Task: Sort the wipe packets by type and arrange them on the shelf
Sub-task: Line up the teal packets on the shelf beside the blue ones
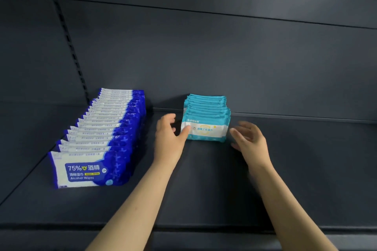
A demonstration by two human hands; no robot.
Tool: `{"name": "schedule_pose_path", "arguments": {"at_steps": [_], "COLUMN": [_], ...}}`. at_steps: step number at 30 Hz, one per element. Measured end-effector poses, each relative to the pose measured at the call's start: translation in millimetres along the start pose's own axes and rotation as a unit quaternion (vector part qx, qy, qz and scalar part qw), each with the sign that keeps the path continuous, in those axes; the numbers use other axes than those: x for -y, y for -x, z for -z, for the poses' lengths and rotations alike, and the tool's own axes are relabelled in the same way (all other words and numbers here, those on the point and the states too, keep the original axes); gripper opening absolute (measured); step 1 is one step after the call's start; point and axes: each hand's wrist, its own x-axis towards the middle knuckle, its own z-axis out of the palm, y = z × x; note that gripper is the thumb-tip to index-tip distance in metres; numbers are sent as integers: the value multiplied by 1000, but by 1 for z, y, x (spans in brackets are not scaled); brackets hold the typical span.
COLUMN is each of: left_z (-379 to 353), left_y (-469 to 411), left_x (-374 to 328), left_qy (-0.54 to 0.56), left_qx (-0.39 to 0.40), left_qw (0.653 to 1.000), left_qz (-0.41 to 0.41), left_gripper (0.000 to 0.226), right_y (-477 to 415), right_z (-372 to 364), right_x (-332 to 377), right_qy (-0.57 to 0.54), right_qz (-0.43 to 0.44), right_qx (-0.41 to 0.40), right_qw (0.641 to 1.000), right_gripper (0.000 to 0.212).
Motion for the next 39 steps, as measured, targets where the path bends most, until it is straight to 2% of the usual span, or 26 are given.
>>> {"name": "schedule_pose_path", "arguments": {"at_steps": [3,10,17,20,24,31,34,39], "left_z": [8,-14,-86,-122,-172,-262,-296,-344], "left_y": [12,62,178,239,314,418,452,512], "left_x": [-12,-72,-152,-174,-194,-210,-211,-203], "left_qy": [50,161,261,261,244,182,158,116], "left_qx": [-36,9,158,235,337,483,539,631], "left_qw": [998,986,951,934,906,853,825,764], "left_qz": [-21,-37,44,65,73,73,70,70], "left_gripper": [45,38,35,33,35,39,45,42], "right_y": [16,61,147,193,250,335,364,409], "right_z": [16,97,246,313,393,493,523,563], "right_x": [15,50,46,32,2,-51,-75,-115], "right_qy": [-32,-99,-105,-97,-94,-101,-77,-89], "right_qz": [4,13,-6,-19,-51,-115,-139,-173], "right_qx": [-25,-73,-157,-202,-281,-412,-474,-541], "right_qw": [999,992,982,974,954,898,866,818], "right_gripper": [33,34,26,26,36,31,45,62]}}
